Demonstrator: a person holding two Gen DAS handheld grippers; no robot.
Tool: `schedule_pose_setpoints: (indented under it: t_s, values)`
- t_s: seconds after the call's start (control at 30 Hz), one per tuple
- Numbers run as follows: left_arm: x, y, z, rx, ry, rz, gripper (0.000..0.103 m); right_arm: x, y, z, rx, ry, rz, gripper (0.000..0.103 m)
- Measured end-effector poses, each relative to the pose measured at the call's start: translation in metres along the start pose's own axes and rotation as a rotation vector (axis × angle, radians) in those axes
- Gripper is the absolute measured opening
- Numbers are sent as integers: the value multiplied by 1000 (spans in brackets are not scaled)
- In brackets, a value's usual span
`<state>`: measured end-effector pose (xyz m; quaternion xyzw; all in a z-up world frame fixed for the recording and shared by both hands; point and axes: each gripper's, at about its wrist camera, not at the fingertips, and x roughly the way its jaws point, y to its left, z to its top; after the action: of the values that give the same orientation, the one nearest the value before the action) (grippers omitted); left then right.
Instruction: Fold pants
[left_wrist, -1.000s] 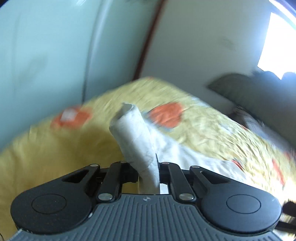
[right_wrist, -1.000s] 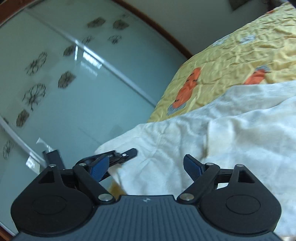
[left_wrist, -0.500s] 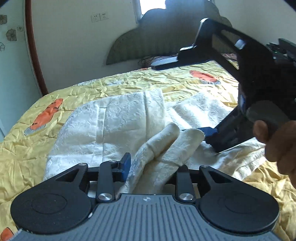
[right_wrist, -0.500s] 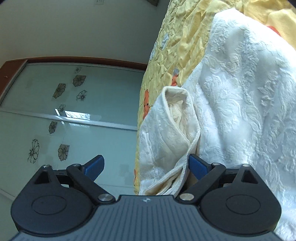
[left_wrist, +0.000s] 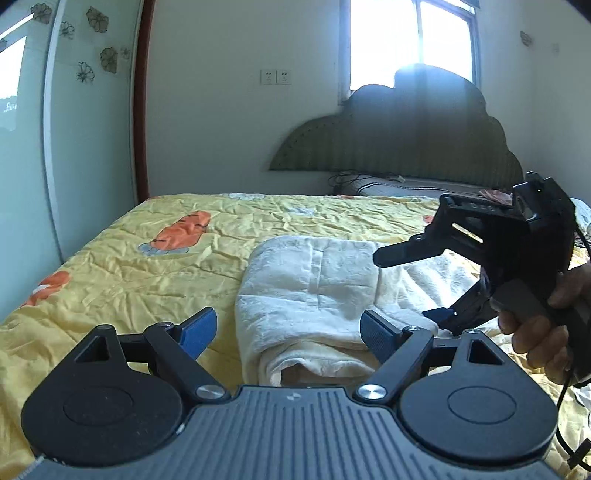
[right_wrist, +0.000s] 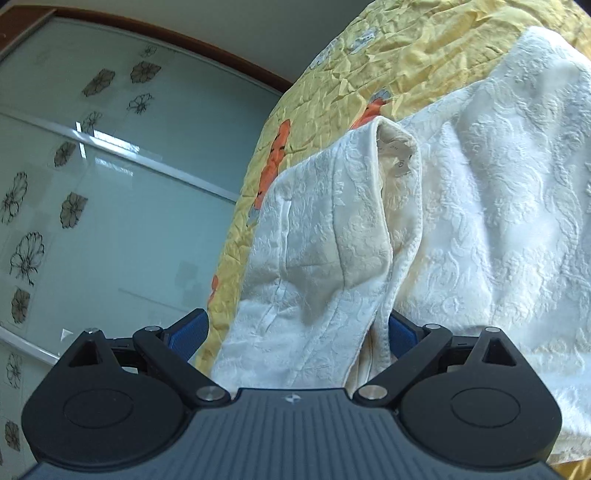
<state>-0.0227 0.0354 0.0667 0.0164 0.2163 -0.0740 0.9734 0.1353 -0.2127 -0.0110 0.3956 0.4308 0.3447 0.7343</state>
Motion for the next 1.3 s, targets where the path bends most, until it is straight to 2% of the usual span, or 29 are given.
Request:
schedule_pose_setpoints:
  t_s: [0.1, 0.13, 0.17, 0.23, 0.33, 0.5, 0.57, 0.6, 0.67, 0.73, 0.83, 0.87, 0.9, 0.93, 0.97, 1.07, 1.23, 1.3]
  values:
    - [-10, 2, -3, -7, 10, 5, 87, -4, -2, -5, 5, -17, -20, 77]
    - [-11, 2, -7, -6, 9, 1, 87, -7, -7, -7, 18, -25, -24, 62]
    - [-11, 1, -9, -2, 14, -5, 87, -11, -15, -7, 35, -30, -30, 41]
    - [-9, -3, -13, 6, 27, -7, 87, -14, -26, -7, 61, -18, -34, 18]
    - [-5, -4, -17, 8, 33, -10, 87, -12, -36, -7, 103, 3, -4, 18]
    - [-1, -3, -21, 10, 53, -23, 87, -11, -48, -2, 206, 10, 31, 24]
    - [1, -4, -23, 10, 64, -20, 87, -10, -52, -4, 263, 22, 68, 36]
    - [2, -5, -24, 10, 67, -17, 88, -6, -52, -4, 267, 45, 75, 37]
    - [2, -5, -25, 11, 64, -15, 89, -3, -43, -2, 224, 102, 35, 37]
    - [2, -4, -25, 5, 61, -18, 89, -4, -40, 4, 239, 136, 20, 43]
    - [2, -1, -25, -7, 64, -21, 89, -9, -35, 11, 247, 72, 39, 44]
    - [2, -1, -25, -5, 65, -21, 89, -5, -34, 11, 229, 79, 25, 44]
    - [2, -1, -25, 1, 66, -22, 89, 6, -30, 9, 201, 123, -14, 43]
    - [2, 0, -25, 8, 65, -20, 89, 12, -27, 6, 165, 144, -37, 37]
    - [2, 1, -24, 13, 62, -17, 89, 14, -22, 4, 116, 140, -54, 29]
    - [-1, 5, -23, 0, 51, -6, 89, 7, -13, 8, 37, 120, -63, 18]
    - [-4, 6, -17, -6, 24, -7, 89, -40, 5, 44, -66, 71, -44, 14]
    - [-5, 4, -15, -11, 7, -24, 91, -67, 11, 60, -105, 38, -69, 14]
